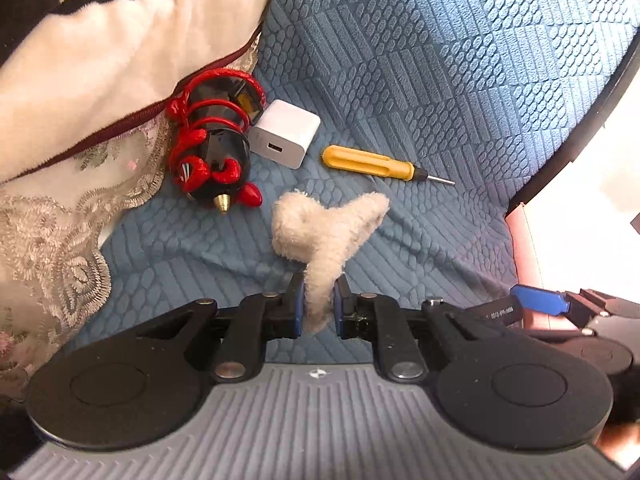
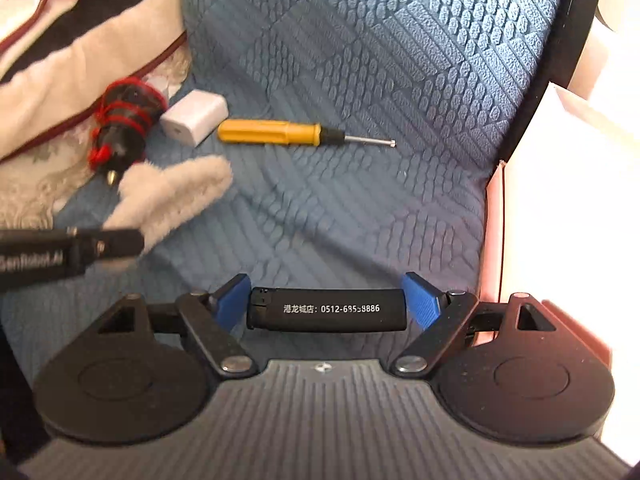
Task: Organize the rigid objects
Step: 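Lift the fluffy clip and USB stick and carry both toward the pink box, then open both grippers over the box, dropping the clip and USB stick inside, then move both open grippers back over the remaining objects on the mat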
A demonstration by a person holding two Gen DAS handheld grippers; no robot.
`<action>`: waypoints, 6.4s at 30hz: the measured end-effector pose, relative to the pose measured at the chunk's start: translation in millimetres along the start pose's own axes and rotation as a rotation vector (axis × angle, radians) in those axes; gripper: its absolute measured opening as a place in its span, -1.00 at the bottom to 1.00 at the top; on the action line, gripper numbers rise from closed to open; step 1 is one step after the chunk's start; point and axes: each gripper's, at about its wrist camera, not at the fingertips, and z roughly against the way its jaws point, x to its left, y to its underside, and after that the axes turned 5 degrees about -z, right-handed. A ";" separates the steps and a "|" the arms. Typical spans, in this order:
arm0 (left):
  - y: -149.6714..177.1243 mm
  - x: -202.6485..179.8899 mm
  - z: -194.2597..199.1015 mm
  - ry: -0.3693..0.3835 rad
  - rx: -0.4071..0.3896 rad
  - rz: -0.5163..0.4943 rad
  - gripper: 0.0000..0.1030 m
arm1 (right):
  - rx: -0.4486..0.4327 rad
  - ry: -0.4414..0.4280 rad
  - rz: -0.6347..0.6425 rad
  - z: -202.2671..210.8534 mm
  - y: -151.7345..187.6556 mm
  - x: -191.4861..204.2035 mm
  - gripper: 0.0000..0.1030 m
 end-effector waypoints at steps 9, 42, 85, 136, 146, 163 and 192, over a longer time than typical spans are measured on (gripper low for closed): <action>9.6 3.0 13.4 0.055 -0.010 0.013 -0.66 | -0.002 0.042 0.015 20.1 23.1 10.6 0.65; 21.0 1.2 30.5 0.054 0.035 -0.012 0.19 | -0.067 0.023 -0.044 56.3 58.6 14.1 0.65; 3.4 -19.6 60.5 0.120 -0.005 -0.073 0.12 | -0.121 0.035 -0.127 107.6 39.3 14.8 0.65; 10.7 -303.8 82.0 0.261 0.044 -0.298 0.13 | -0.164 0.165 -0.331 203.5 79.5 -203.9 0.65; 20.1 -296.1 65.5 0.230 0.067 -0.282 0.14 | -0.081 0.143 -0.358 174.4 90.6 -211.5 0.65; -10.5 -260.6 142.2 0.275 -0.122 -0.279 0.45 | -0.214 0.132 -0.331 231.0 61.4 -181.9 0.93; 0.2 -94.0 242.4 0.094 -0.382 -0.230 0.45 | -0.344 -0.022 -0.184 260.8 51.5 -25.3 0.94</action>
